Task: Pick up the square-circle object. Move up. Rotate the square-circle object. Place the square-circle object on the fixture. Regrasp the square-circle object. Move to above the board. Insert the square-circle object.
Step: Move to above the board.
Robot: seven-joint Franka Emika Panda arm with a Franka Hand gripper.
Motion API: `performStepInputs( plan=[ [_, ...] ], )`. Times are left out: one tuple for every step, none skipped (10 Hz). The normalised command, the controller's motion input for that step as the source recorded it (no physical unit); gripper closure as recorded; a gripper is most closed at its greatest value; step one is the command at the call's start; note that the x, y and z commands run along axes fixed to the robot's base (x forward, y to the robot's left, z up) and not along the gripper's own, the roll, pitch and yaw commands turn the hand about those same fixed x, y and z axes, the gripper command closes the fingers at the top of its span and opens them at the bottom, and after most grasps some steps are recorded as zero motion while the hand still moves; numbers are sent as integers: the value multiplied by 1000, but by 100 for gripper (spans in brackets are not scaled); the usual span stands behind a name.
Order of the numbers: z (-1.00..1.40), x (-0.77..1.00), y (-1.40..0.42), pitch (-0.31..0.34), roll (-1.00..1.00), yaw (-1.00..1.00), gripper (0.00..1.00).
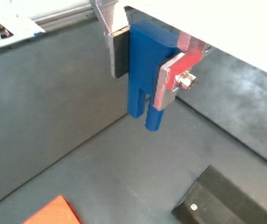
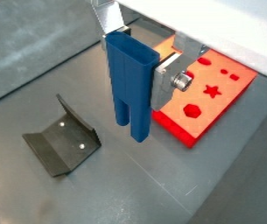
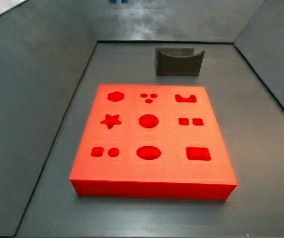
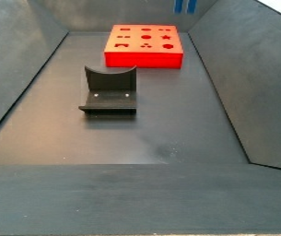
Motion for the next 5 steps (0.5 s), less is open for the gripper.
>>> performStepInputs(
  plan=[
    [305, 249, -1000, 358, -203, -222, 100],
    [269, 256, -1000, 346, -202, -213, 100],
    [281, 278, -1000, 345, -147, -129, 100],
    [280, 305, -1000, 275, -95, -53, 100],
    [278, 308, -1000, 207, -38, -9, 100]
  ],
)
